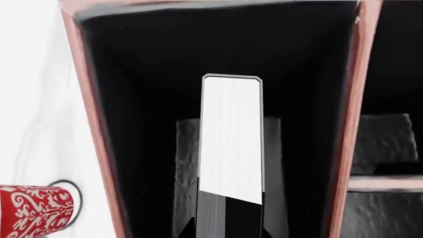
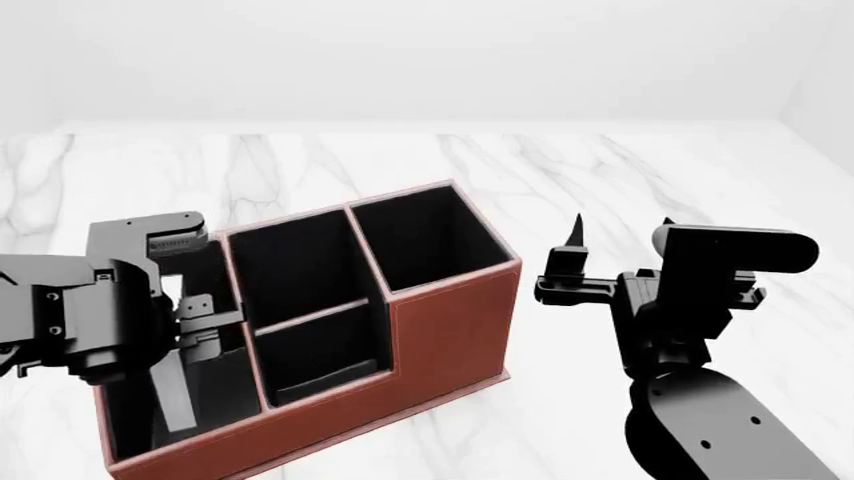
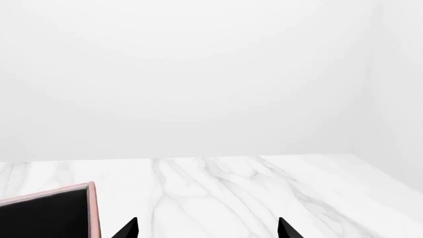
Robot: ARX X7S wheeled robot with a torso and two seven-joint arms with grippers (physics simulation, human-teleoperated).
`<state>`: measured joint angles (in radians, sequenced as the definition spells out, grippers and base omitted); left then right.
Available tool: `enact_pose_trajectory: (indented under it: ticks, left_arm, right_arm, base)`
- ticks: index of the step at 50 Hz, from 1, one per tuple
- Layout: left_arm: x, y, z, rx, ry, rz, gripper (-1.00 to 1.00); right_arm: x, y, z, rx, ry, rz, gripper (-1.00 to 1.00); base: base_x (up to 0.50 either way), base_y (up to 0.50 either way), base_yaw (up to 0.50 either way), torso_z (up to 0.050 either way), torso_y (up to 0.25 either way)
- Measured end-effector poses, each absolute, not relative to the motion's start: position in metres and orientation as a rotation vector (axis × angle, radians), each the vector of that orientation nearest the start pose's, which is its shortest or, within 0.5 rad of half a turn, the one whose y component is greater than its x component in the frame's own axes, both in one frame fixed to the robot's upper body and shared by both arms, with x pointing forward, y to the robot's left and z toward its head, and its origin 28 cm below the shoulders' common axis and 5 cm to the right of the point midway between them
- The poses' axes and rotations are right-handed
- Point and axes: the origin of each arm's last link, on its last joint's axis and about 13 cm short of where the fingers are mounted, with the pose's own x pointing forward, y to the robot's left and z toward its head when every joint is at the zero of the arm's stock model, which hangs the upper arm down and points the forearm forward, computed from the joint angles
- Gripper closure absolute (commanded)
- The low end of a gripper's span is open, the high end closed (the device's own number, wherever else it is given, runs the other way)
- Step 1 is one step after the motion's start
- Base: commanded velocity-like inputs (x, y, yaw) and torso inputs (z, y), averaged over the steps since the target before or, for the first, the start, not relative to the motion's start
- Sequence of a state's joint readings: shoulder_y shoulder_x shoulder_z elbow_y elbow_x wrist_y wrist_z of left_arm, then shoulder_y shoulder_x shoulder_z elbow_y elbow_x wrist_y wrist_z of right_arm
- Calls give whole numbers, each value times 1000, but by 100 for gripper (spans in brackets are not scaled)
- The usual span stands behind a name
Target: Pick up the book and place it in the left compartment of the caddy.
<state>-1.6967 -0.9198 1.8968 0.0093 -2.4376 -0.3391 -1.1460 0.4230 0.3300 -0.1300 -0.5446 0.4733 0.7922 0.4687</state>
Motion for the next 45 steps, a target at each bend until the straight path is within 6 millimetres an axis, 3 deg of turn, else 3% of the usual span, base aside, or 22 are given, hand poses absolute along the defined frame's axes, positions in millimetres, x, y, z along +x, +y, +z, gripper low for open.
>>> enact_pose_trajectory:
  ticks: [19, 20, 45]
  left_arm:
    - [279, 264, 214, -95, 972, 420, 100]
    - [279, 264, 214, -97, 974, 418, -100]
    - [283, 265, 221, -83, 947, 432, -100]
  right_arm:
    - [250, -111, 168, -21, -97, -98, -100]
    - [250, -111, 168, -21, -97, -98, -100]
    - [250, -111, 167, -19, -96, -96, -100]
  base:
    - [0, 0, 0, 1, 1]
    - [0, 0, 0, 0, 0]
    - [0, 0, 0, 0, 0]
